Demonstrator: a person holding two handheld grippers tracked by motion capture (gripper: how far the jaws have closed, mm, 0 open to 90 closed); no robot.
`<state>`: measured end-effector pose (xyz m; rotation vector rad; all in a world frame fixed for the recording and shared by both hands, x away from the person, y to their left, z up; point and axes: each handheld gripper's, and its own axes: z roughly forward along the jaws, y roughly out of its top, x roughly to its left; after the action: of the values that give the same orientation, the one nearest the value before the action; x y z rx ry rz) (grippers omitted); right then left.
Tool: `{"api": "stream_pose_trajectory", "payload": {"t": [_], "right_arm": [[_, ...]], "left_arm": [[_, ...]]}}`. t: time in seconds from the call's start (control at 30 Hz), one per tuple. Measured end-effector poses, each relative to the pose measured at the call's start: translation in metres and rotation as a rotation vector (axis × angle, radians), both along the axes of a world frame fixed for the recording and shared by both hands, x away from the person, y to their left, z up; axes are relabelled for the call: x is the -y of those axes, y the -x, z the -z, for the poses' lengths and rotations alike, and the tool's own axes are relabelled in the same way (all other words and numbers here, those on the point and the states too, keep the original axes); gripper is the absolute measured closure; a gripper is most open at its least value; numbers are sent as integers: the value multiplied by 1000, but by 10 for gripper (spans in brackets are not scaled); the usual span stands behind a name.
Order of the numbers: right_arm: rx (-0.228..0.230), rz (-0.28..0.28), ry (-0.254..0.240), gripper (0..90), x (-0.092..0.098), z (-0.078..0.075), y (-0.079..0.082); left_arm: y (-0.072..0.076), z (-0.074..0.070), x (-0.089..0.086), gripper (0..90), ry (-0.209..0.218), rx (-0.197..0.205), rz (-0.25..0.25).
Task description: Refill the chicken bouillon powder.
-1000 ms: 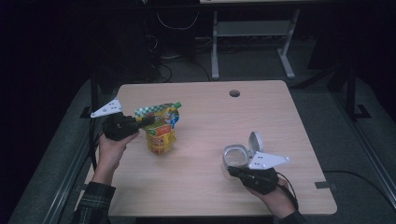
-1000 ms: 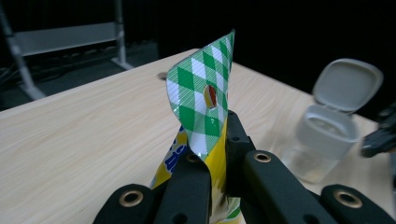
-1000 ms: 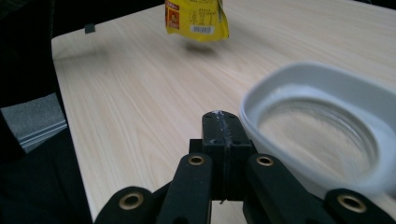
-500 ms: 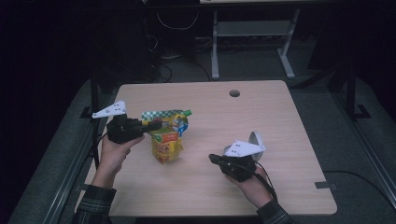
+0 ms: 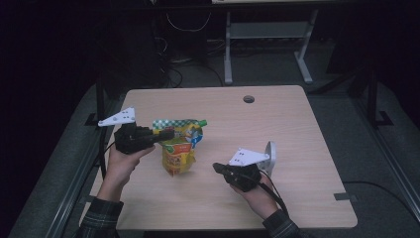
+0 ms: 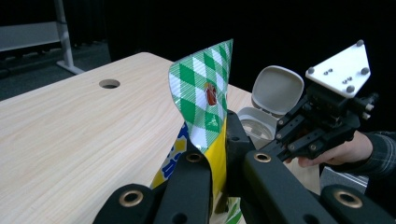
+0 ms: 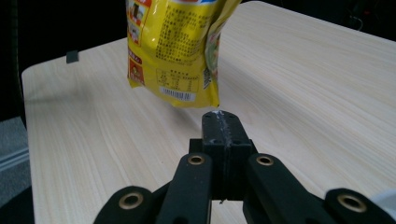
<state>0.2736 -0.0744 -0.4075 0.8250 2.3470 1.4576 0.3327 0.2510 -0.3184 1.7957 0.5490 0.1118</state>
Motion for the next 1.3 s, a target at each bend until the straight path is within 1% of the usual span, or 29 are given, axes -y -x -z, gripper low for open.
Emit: {"api": "stream_pose_trajectory", "payload": {"t": [0.07,0.1,0.13,0.23,0.33,0.37,0.4,0.5,0.63,0.67,0.77,0.8,0.83,0.9,0.97,1.03,1.2,1.3], "right_arm": [[0,2,-7,900,-3,1,0],[2,5,-2,900,-4,1,1],[11,13,-1,900,-6,1,2],[1,26,3,900,-9,3,4],[6,20,12,900,-10,6,5],[0,21,10,900,-11,7,5],[-4,12,5,900,-11,7,5],[-5,-6,17,900,-12,8,7],[-15,-21,24,900,-6,10,9],[-25,-24,26,900,-5,10,9],[-27,-18,29,900,-3,12,9],[-26,-9,32,900,-4,12,10],[-27,-16,31,900,-5,13,10],[-33,-13,19,900,-9,13,9],[-40,3,15,900,-13,13,7],[-25,35,9,900,-19,13,5],[16,92,0,900,-34,10,0],[27,121,-17,900,-42,8,-3]], "left_arm": [[0,0,0,900,0,-1,2],[0,0,0,900,0,-1,2],[1,-1,-1,900,-3,-1,4],[1,0,-1,900,-6,0,5],[1,0,-1,900,-7,-2,4],[1,0,-1,900,-9,-2,5],[1,0,-1,900,-10,-1,4],[1,0,-2,900,-8,-4,0],[0,0,-3,900,-11,-5,0],[0,1,-3,900,-13,-4,-2],[0,1,-2,900,-13,-7,-5],[0,1,-3,900,-14,-7,-4],[0,1,-2,900,-12,-8,-5],[0,2,-2,900,-12,-12,-4],[0,2,-2,900,-16,-14,1],[0,1,-1,900,-15,-17,4],[1,-2,2,900,-14,-17,26],[1,-4,4,900,-8,-18,41]]}}
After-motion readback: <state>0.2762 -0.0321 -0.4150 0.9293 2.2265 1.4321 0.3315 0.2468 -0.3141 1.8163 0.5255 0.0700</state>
